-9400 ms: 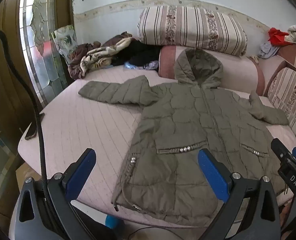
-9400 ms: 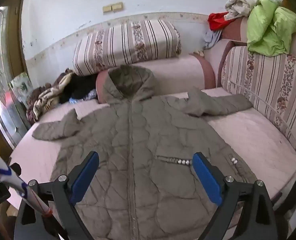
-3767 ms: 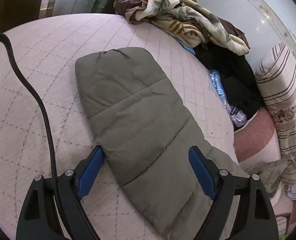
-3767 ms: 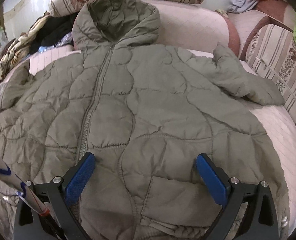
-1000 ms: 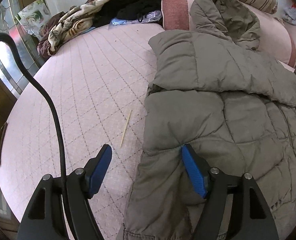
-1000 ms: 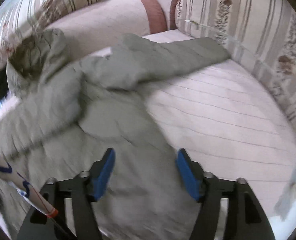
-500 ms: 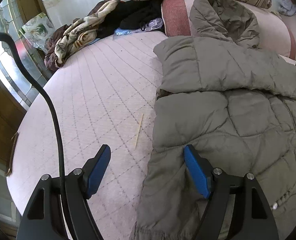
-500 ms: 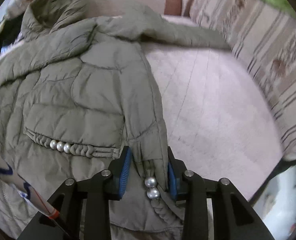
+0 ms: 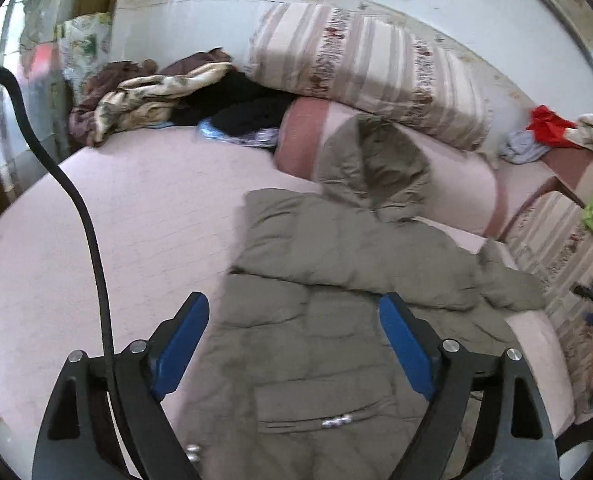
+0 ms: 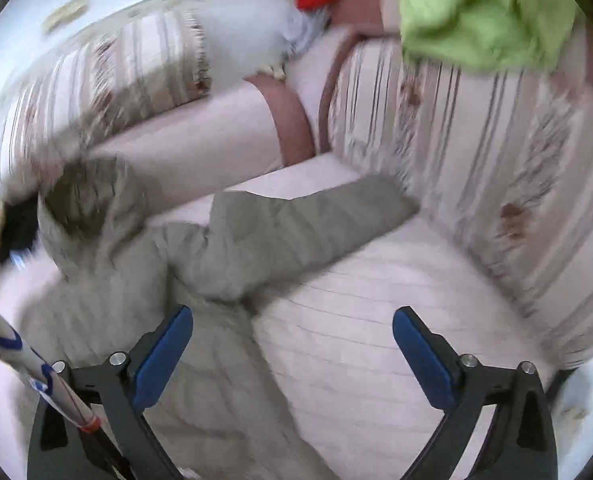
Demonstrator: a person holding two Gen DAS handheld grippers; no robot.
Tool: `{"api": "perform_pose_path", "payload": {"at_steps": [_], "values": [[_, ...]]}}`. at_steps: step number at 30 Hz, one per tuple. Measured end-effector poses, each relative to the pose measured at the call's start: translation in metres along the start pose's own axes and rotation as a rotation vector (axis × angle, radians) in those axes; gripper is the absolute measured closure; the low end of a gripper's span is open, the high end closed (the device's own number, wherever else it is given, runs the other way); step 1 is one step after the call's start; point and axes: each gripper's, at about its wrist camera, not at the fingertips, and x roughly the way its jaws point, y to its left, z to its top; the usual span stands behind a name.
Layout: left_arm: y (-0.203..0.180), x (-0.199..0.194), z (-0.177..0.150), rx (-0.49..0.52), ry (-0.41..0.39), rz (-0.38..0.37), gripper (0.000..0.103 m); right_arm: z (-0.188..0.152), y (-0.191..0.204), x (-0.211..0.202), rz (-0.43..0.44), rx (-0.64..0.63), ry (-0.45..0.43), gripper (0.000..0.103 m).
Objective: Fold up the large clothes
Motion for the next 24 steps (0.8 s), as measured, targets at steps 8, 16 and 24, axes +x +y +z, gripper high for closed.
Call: {"api": "perform_pose_path", "payload": {"at_steps": [8, 16, 24], "values": [[-0.01, 0.068, -0.014, 0.103, 0.092, 0.1, 0.016, 0.052, -0.092, 0.146, 0.0, 0.348, 0.167, 0.055], [0.002, 0.106, -0.018, 0.028, 0.19, 0.061, 0.016, 0.048, -0.16, 0.242, 0.0, 0.647, 0.219, 0.052], [0.001, 0.122, -0.027, 0.045, 0.256, 0.08, 0.016, 0.082, -0.145, 0.255, -0.101, 0.53, 0.192, 0.091]]}}
